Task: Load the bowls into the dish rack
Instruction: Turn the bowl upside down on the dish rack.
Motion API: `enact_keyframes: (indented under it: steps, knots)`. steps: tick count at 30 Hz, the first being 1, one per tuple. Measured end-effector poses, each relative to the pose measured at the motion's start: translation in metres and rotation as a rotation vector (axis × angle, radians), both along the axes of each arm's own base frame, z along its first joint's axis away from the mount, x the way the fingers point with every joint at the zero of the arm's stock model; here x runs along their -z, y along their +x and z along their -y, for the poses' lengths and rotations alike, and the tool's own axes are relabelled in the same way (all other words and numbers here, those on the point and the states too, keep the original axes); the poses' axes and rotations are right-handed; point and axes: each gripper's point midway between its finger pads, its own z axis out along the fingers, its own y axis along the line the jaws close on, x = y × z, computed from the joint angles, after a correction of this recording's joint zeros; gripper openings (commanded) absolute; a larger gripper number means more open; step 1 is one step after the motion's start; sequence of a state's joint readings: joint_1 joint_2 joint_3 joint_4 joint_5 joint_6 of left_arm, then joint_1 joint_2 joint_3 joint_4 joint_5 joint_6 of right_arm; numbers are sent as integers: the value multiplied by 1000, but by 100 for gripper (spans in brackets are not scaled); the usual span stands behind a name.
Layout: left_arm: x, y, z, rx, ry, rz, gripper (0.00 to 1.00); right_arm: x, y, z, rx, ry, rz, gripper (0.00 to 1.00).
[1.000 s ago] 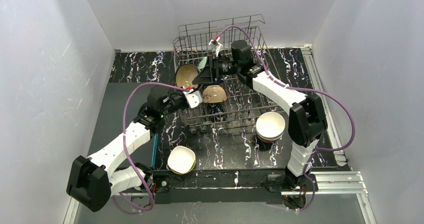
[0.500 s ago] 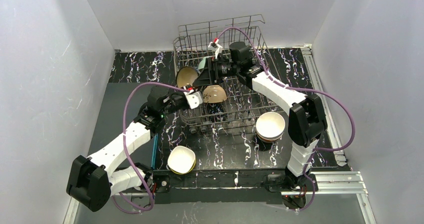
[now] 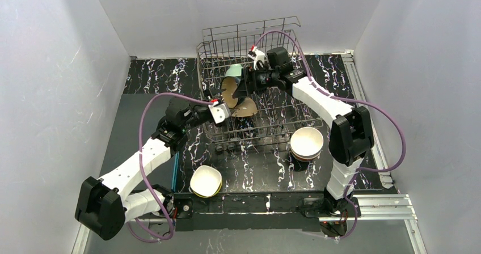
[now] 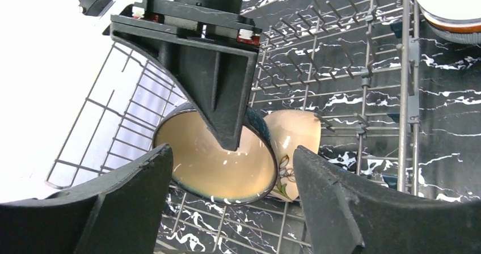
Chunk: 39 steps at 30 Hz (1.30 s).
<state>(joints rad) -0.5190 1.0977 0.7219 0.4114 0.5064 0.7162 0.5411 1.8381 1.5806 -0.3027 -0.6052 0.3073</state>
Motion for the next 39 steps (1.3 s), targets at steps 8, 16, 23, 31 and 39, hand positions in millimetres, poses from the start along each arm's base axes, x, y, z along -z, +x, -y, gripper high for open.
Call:
enact_keyframes:
  steps: [8,16,23,31,39]
  knots:
    - [-24,15,-9,-111,-99,-37,91,-15,3,23,19,-76,144,1]
    - [-54,50,-45,-348,-302,-144,98,-46,-8,50,38,-109,308,1]
    - [-39,85,-75,-522,-443,-327,98,-48,-24,65,-25,-149,444,1]
    - [-17,96,-92,-642,-521,-451,98,-26,-64,80,-192,-227,636,1]
    - [-17,96,-91,-641,-531,-465,98,-32,-76,75,-367,-265,871,1]
